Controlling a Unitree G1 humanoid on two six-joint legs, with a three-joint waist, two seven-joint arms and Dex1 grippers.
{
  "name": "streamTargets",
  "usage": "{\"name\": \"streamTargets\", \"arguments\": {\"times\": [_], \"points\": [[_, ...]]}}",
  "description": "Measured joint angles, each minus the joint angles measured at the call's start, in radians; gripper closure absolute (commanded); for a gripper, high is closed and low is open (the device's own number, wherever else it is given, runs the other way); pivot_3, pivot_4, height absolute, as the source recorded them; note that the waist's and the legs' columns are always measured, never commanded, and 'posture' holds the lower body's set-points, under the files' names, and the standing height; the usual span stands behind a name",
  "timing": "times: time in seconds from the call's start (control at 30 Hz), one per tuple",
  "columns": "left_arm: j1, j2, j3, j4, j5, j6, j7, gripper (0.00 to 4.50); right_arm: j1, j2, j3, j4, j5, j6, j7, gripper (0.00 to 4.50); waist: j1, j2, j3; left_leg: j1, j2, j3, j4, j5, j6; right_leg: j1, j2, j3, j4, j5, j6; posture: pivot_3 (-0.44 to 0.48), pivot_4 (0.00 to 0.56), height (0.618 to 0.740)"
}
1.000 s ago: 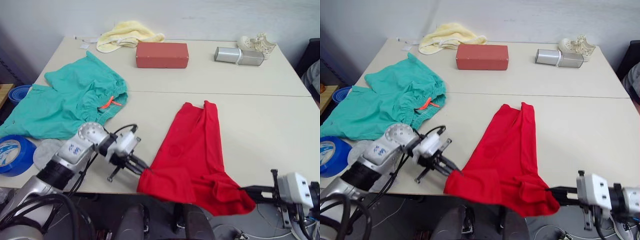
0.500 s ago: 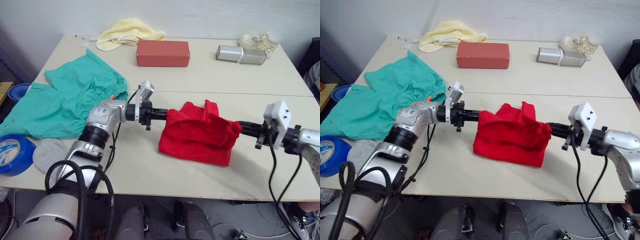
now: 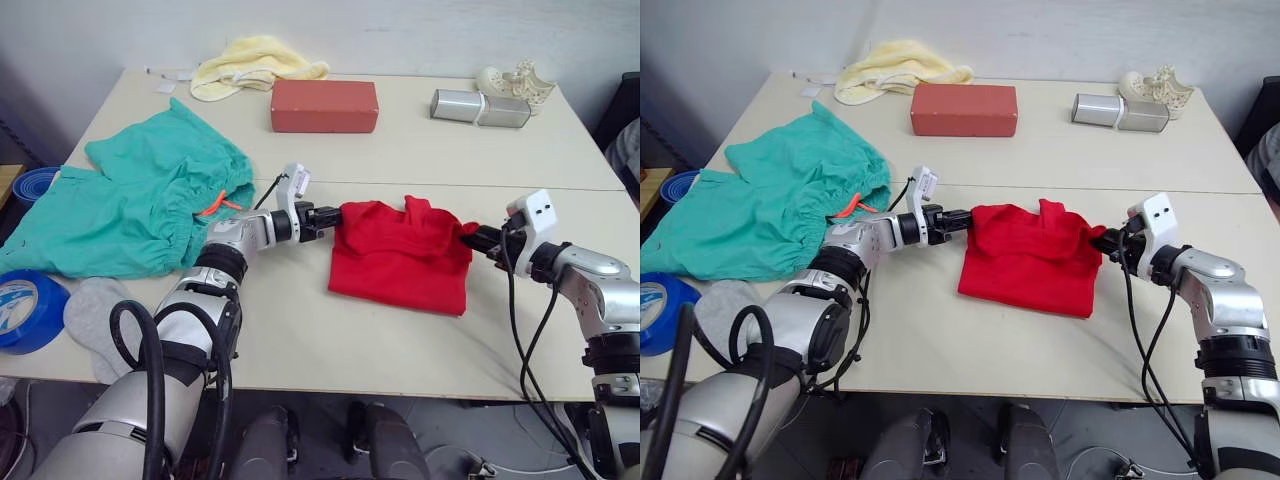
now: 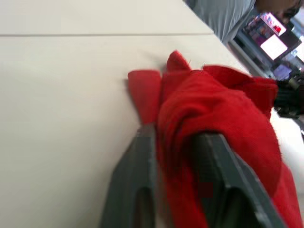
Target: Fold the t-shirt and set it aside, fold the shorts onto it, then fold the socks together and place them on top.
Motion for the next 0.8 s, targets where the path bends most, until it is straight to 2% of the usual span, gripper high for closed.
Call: {"name": "streamTargets", "arguments": {"times": [0.13,0.33,0.47,0.67,0.73,0.8], "points": [[0.000,0.005,0.022,0.007,0.028,-0.030,0.022,0.91,0.008,0.013,-0.064,-0.038,0.051,0.037,0.009,0.94,-0.010,0.000,0.000,0.000,0.000,0.000,0.000,0.000,0.000,0.000,0.000,0.000,0.000,0.000,0.000,0.000,0.150,0.740],[0.000,0.005,0.104,0.017,0.036,-0.104,0.123,0.91,0.033,0.022,-0.123,-0.067,0.079,0.082,-0.032,0.94,-0.015,0.000,0.000,0.000,0.001,0.000,0.000,0.000,-0.001,0.000,0.000,0.000,0.000,0.000,0.000,0.000,0.150,0.740],[0.022,0.027,0.094,0.007,0.087,-0.238,0.115,0.91,0.129,0.018,-0.113,-0.135,0.021,-0.042,0.022,0.94,-0.014,0.000,0.000,0.000,0.000,0.001,-0.002,0.000,-0.001,0.000,0.001,0.000,0.000,0.000,0.000,0.000,0.150,0.740],[0.124,0.116,0.002,-0.092,0.197,-0.552,-0.073,0.91,0.266,-0.034,-0.134,-0.302,0.009,-0.223,0.181,0.94,-0.015,0.000,0.000,0.002,0.001,0.002,-0.002,-0.001,-0.002,0.000,0.002,0.001,-0.001,0.000,0.000,0.000,0.150,0.740],[0.156,0.153,-0.010,-0.128,0.206,-0.615,-0.148,0.55,0.328,-0.056,-0.134,-0.360,0.005,-0.276,0.243,0.91,-0.015,0.000,0.000,0.003,0.001,0.002,-0.002,-0.001,-0.002,0.000,0.001,0.001,-0.001,0.000,0.000,0.000,0.150,0.740],[0.235,0.190,-0.015,-0.249,0.163,-0.670,-0.327,0.06,0.412,-0.064,-0.107,-0.473,-0.002,-0.308,0.290,0.91,-0.017,0.000,0.000,0.003,0.002,0.002,-0.003,-0.002,-0.003,0.001,0.001,0.002,-0.001,0.000,0.000,0.000,0.150,0.740]]}}
